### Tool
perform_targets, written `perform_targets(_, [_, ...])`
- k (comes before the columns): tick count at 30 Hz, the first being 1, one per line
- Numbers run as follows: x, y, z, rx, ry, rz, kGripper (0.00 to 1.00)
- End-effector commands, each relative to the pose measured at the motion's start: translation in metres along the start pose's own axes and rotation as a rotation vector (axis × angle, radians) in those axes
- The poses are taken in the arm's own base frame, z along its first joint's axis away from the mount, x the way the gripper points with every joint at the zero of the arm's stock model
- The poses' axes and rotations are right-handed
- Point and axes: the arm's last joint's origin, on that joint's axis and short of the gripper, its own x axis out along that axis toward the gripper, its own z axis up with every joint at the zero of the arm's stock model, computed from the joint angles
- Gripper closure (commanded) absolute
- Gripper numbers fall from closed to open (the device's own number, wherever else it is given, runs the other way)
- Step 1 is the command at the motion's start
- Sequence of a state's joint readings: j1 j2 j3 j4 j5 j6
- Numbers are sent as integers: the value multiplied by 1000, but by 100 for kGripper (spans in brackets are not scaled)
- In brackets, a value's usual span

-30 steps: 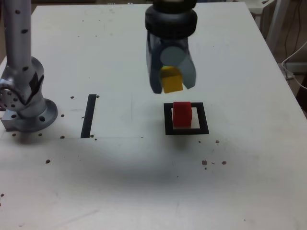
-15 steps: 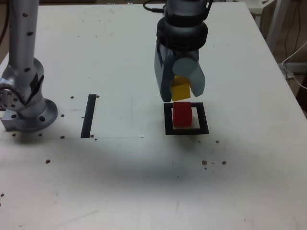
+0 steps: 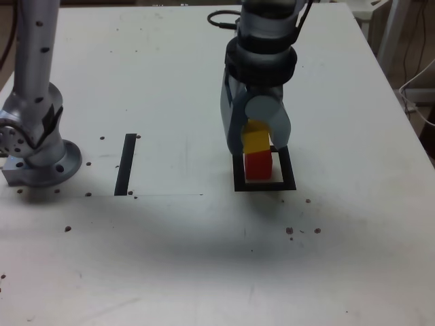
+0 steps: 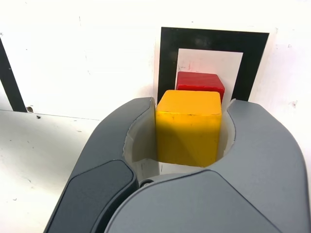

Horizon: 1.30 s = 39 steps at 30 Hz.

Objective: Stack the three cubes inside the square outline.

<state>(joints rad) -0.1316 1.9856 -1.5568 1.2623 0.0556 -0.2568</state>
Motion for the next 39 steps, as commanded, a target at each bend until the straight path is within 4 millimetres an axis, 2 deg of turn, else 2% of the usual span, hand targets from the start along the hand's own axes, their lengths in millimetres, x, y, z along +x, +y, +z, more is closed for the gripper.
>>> perform_targets(1, [2, -2, 2, 6, 4, 6, 83])
perform_targets(11, [5, -7, 8, 17, -11, 22, 81])
perform_targets(22, [6, -7, 8, 18, -4, 24, 73])
perform_targets(31, [8, -7, 6, 18, 11, 24, 58])
perform_targets(39, [10, -7, 7, 16, 9, 28, 36])
